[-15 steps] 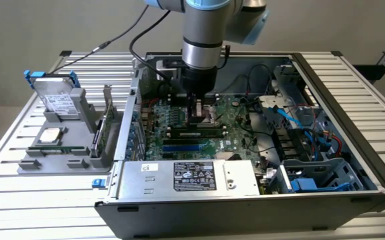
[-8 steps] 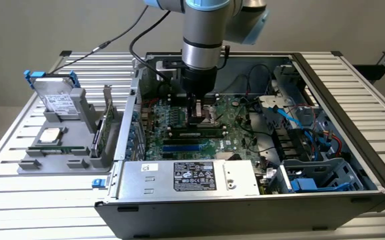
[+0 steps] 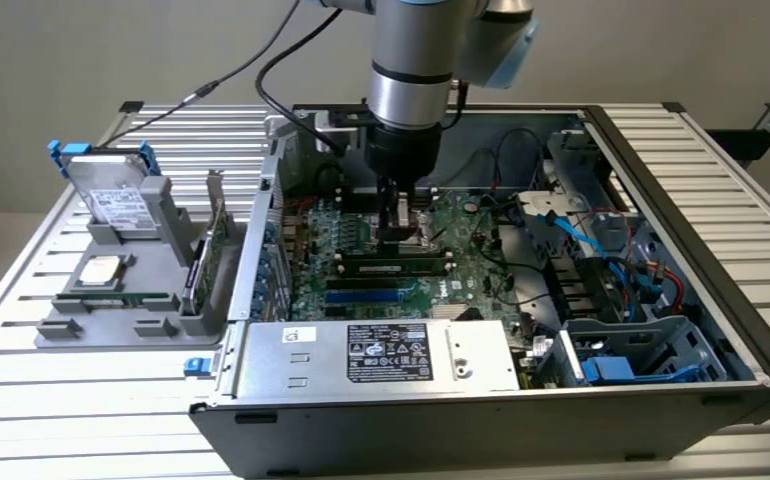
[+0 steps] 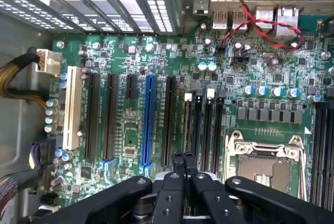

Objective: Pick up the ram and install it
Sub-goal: 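Press down the ram until it locks into place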

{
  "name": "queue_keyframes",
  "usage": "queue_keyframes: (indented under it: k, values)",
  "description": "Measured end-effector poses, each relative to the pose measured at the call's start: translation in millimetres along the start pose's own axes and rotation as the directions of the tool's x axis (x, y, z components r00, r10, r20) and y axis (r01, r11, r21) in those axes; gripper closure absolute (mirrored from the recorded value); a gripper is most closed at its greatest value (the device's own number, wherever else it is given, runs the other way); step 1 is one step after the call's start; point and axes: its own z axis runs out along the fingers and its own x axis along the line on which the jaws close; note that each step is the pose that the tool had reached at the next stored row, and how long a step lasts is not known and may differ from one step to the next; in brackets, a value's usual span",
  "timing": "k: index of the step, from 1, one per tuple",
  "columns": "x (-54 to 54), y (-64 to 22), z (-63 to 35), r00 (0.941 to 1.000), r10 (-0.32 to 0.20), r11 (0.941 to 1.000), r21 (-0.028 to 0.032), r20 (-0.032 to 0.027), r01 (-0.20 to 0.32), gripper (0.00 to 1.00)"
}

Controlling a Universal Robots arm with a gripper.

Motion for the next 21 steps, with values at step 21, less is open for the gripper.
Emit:
queue_keyframes:
  k: [21]
  values:
    - [6.3, -17.6, -3.3, 1.0000, 0.000, 1.0000, 0.0002, 0.0040, 0.000, 0.90]
